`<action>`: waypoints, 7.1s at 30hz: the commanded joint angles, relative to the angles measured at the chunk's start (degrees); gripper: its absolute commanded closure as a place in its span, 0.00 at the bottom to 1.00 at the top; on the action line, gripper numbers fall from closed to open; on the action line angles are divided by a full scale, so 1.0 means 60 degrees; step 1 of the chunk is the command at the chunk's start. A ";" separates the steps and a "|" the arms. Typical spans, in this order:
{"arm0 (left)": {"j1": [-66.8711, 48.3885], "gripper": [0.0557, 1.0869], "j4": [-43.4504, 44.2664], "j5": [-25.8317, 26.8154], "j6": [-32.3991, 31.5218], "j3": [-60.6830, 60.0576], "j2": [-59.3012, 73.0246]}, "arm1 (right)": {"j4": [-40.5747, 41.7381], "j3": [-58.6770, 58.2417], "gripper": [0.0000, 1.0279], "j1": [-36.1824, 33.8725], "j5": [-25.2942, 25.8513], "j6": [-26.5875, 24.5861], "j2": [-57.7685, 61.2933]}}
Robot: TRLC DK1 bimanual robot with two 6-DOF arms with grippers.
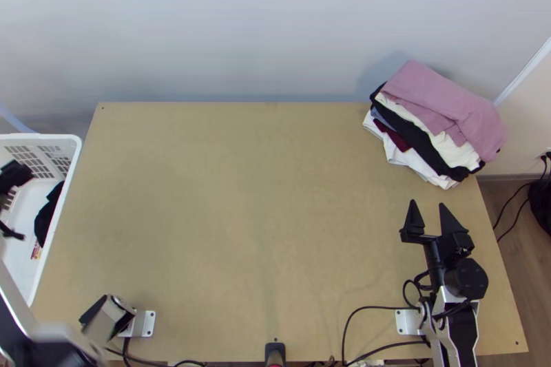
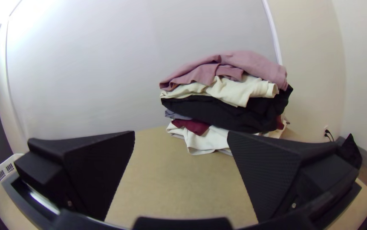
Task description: Fold the t-shirt
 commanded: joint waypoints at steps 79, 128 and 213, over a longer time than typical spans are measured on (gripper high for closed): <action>0.1987 0.96 -0.2114 0.0817 0.0748 1.1164 1.3610 | -0.0218 -0.0034 0.04 -0.0035 0.0123 0.0103 0.0042; -0.2891 0.96 -0.0400 0.3131 -0.0819 0.5525 0.0090 | -0.0218 -0.0034 0.04 -0.0035 0.0123 0.0103 0.0042; -1.0904 0.05 -0.1704 0.1153 -0.2328 0.1804 0.2712 | -0.0218 -0.0034 0.04 -0.0035 0.0123 0.0103 0.0042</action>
